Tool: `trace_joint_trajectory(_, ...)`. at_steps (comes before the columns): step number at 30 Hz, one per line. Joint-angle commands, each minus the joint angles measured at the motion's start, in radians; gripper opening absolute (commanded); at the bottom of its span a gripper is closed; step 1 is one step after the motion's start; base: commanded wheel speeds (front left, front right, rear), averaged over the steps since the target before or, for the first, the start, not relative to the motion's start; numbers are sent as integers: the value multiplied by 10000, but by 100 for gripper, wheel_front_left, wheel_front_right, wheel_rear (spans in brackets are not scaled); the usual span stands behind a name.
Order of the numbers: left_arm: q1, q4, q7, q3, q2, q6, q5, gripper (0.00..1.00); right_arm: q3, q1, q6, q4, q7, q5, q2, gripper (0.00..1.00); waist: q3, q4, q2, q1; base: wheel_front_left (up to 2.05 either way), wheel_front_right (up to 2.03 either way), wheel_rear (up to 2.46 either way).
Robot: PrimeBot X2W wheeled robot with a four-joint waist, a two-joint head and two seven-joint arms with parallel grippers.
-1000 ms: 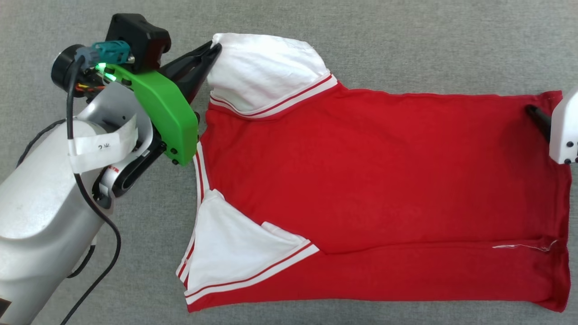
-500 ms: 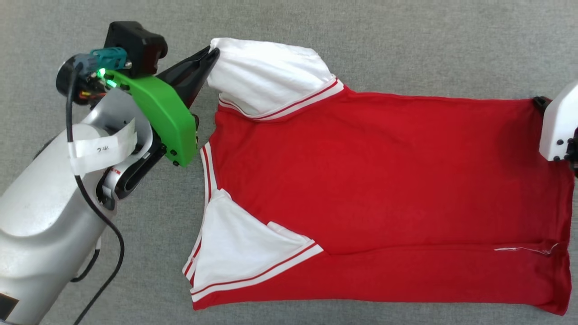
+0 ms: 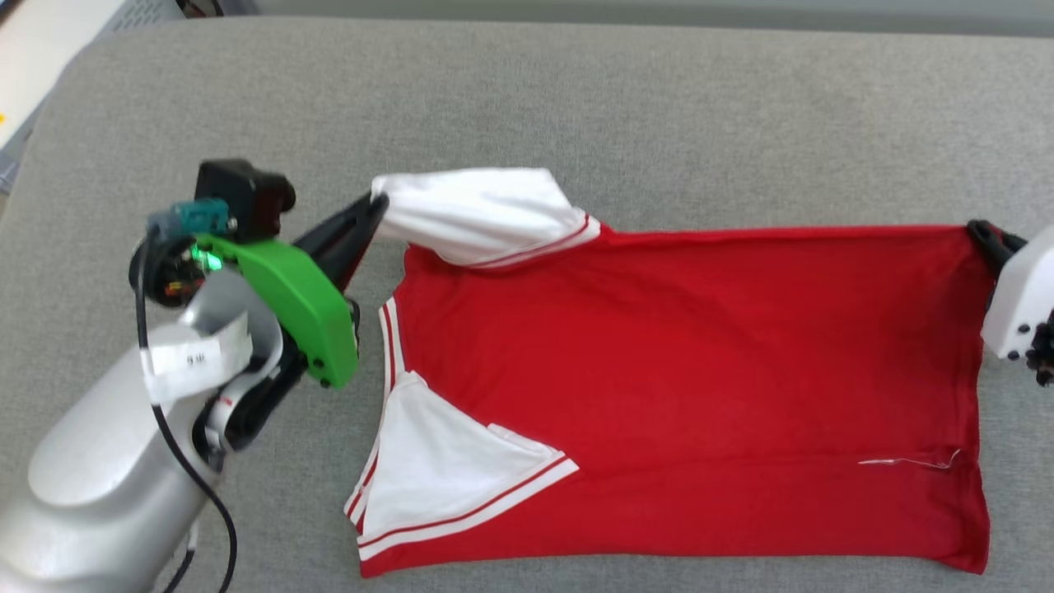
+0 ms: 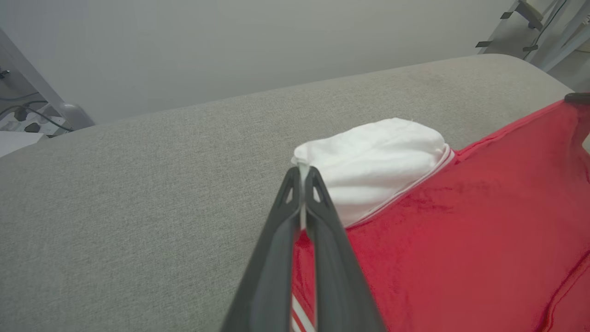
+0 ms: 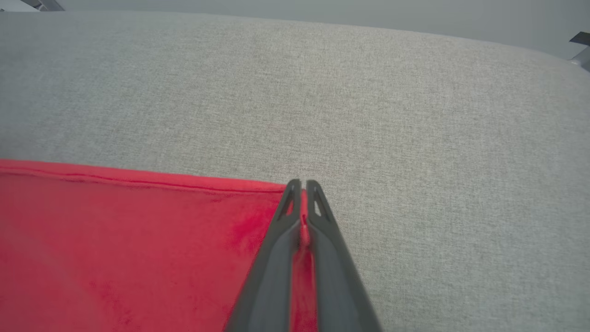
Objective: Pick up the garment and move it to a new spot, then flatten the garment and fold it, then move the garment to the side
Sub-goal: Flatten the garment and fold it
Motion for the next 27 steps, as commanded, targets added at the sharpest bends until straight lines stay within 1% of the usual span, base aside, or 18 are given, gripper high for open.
trace_joint_trajectory(1,391,-128,-102,-31,107,133,-58,0,-127,387,-7,-167,-191,245,-44,0,-566,-27,107,0,0,0,0)
trace_joint_trajectory(8,1793,-1028,14,-368,453,643,-139,0,-537,2061,-7,-1198,-866,877,-184,0,-1011,72,107,0,0,0,0)
trace_joint_trajectory(11,2405,-1407,41,-505,628,866,-176,0,-545,2723,-7,-1589,-1030,1123,-255,0,-1087,76,107,0,0,0,0)
trace_joint_trajectory(17,3540,-1930,-63,-691,844,1183,-414,0,-157,3902,-7,-2157,-1126,1818,-569,0,-1221,79,107,0,0,0,0)
trace_joint_trajectory(22,4224,-2208,-55,-873,995,1261,-603,0,446,4467,-7,-2419,-1202,2090,-1077,0,-1234,94,107,0,0,0,0)
trace_joint_trajectory(27,4677,-2304,59,-1003,1202,1304,-765,0,1036,4805,-7,-2370,-1268,2334,-1647,0,-1245,148,107,0,0,0,0)
